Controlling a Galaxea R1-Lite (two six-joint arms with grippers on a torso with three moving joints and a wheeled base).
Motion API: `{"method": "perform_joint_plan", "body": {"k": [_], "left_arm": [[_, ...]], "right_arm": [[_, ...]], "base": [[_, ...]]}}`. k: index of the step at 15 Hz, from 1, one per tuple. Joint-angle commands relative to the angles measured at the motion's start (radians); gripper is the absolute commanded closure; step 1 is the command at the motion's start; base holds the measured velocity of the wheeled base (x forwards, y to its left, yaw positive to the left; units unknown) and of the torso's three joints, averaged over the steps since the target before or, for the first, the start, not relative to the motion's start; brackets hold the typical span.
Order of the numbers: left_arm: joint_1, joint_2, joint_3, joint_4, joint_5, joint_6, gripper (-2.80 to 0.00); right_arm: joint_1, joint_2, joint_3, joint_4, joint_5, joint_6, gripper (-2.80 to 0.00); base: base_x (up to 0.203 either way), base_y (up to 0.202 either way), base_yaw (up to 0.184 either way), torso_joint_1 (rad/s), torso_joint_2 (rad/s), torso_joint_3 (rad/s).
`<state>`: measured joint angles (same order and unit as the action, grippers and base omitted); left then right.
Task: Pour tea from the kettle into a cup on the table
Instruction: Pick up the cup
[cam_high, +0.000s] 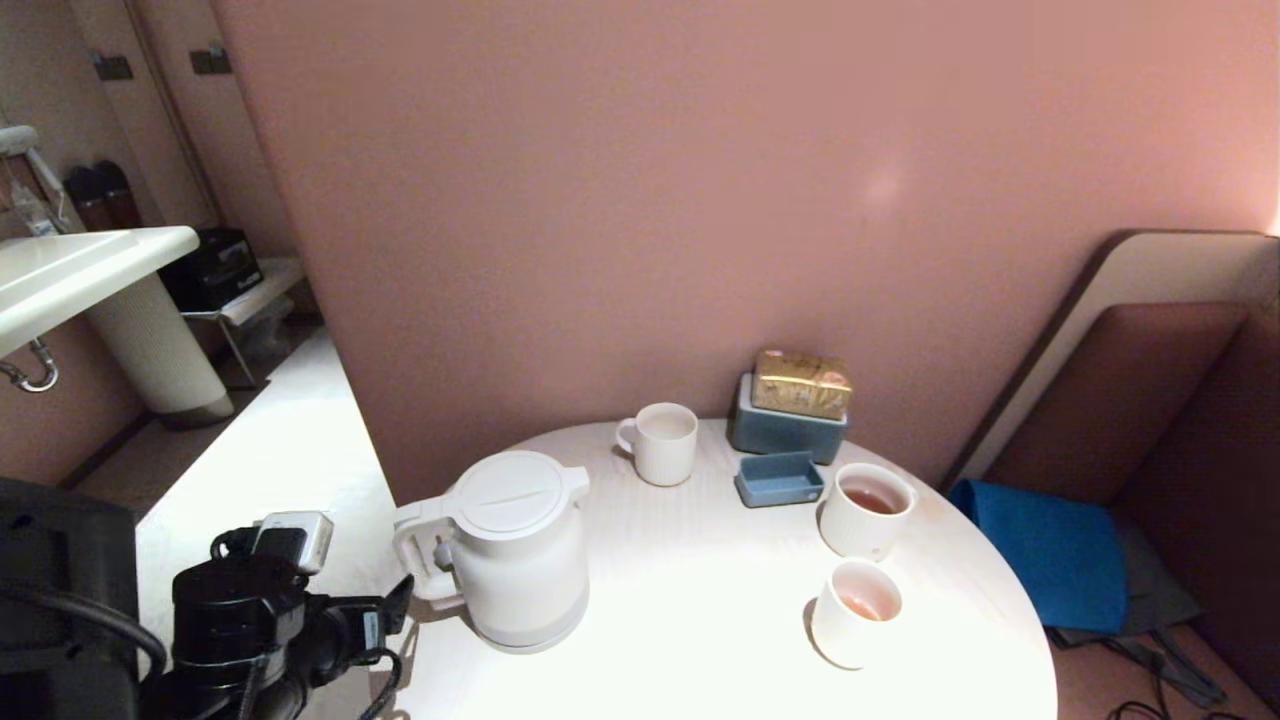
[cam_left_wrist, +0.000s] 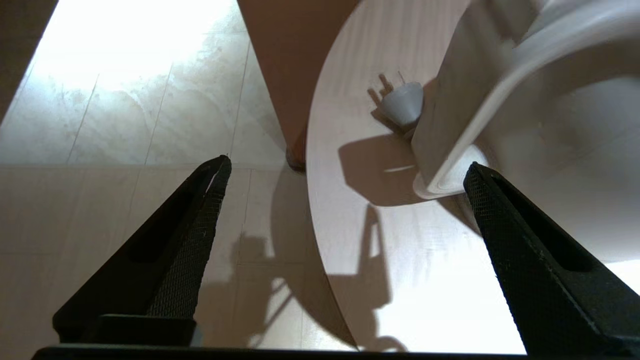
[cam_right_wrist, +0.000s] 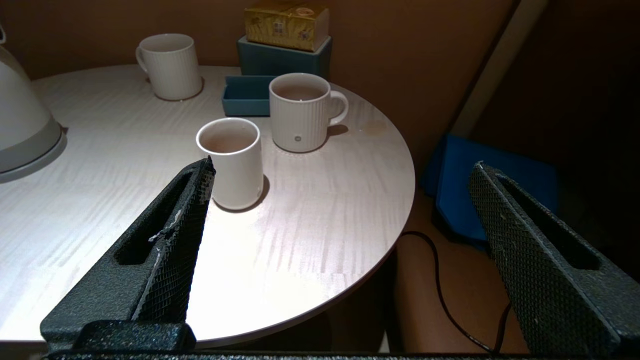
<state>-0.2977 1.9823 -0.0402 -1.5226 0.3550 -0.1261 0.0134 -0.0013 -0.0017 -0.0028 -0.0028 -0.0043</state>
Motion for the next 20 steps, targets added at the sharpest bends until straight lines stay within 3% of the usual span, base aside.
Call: {"method": "perform_joint_plan", "body": {"k": [1, 5, 7, 16, 18, 20], "left_arm": [[0.000, -0.116, 0.029, -0.047, 0.001, -0.008, -2.80], [-0.001, -0.320, 0.039, 0.040, 0.001, 0.021, -2.80], [-0.002, -0.423, 0.040, 0.139, 0.000, 0.032, -2.80], [-0.034, -0.955, -0.044, 0.907, 0.009, 0.121, -2.80], [-0.036, -1.107, -0.106, 1.155, 0.071, 0.167, -2.80], [-0.038, -1.245, -0.170, 1.319, 0.205, 0.260, -2.80]], "right_arm": [[0.000, 0.001, 0.000, 0.000, 0.001, 0.000, -2.80], [0.000, 0.001, 0.000, 0.000, 0.001, 0.000, -2.80], [0.000, 0.001, 0.000, 0.000, 0.001, 0.000, -2.80], [0.000, 0.001, 0.000, 0.000, 0.000, 0.000, -2.80], [0.000, 0.001, 0.000, 0.000, 0.000, 0.000, -2.80], [0.000, 0.001, 0.000, 0.000, 0.000, 0.000, -2.80]], "base": [[0.000, 0.000, 0.000, 0.000, 0.00, 0.000], [0.000, 0.000, 0.000, 0.000, 0.00, 0.000], [0.000, 0.000, 0.000, 0.000, 0.00, 0.000], [0.000, 0.000, 0.000, 0.000, 0.00, 0.000], [0.000, 0.000, 0.000, 0.000, 0.00, 0.000], [0.000, 0.000, 0.000, 0.000, 0.00, 0.000]]}}
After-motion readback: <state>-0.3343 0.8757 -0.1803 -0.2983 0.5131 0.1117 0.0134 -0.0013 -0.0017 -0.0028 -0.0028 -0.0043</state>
